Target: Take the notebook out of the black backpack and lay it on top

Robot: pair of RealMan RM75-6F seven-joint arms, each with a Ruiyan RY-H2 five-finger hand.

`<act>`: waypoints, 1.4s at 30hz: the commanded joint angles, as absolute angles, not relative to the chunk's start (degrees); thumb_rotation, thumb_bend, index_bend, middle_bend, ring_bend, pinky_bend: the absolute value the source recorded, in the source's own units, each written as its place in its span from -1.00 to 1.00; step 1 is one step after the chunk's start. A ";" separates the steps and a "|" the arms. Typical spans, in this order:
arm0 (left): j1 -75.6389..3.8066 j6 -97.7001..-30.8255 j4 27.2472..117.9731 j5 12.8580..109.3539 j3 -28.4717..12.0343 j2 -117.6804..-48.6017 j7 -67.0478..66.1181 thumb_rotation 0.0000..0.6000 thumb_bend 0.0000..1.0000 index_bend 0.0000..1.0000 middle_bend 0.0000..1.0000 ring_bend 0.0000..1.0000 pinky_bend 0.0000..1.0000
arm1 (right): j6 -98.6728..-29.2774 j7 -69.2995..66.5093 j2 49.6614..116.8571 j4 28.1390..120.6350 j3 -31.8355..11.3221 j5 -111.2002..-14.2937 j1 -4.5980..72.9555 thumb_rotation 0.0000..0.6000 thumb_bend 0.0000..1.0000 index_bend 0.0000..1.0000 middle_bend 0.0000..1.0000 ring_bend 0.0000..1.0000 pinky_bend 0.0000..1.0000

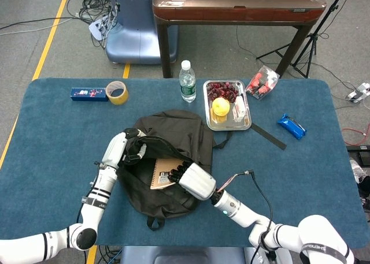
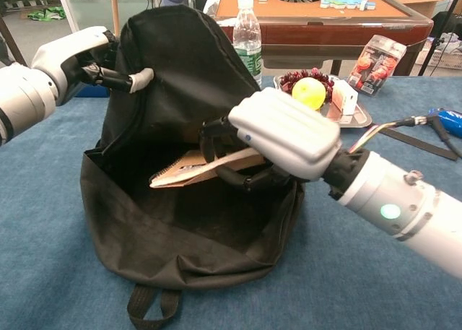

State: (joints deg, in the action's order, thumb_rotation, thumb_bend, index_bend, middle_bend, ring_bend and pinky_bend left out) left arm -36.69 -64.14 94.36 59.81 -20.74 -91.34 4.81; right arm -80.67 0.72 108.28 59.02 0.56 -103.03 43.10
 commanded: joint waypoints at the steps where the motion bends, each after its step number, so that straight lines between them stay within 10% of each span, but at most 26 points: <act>1: -36.83 -63.84 94.21 59.39 -20.70 -91.33 4.49 1.00 0.37 0.44 -0.08 -0.33 -0.71 | -83.68 0.92 104.23 64.88 0.96 -104.38 41.66 1.00 0.08 0.71 0.35 0.23 0.29; 27: -36.55 -62.95 92.72 58.90 -18.45 -90.62 2.25 1.00 0.37 0.43 -0.08 -0.33 -0.71 | -91.65 -4.75 76.62 102.67 -2.70 -103.73 34.32 1.00 0.08 0.76 0.41 0.32 0.38; 42: -34.82 -64.12 92.53 62.63 -15.60 -89.70 1.91 1.00 0.37 0.42 -0.09 -0.33 -0.71 | -87.26 -12.54 66.85 105.91 -8.20 -93.65 32.45 1.00 0.08 0.77 0.41 0.32 0.38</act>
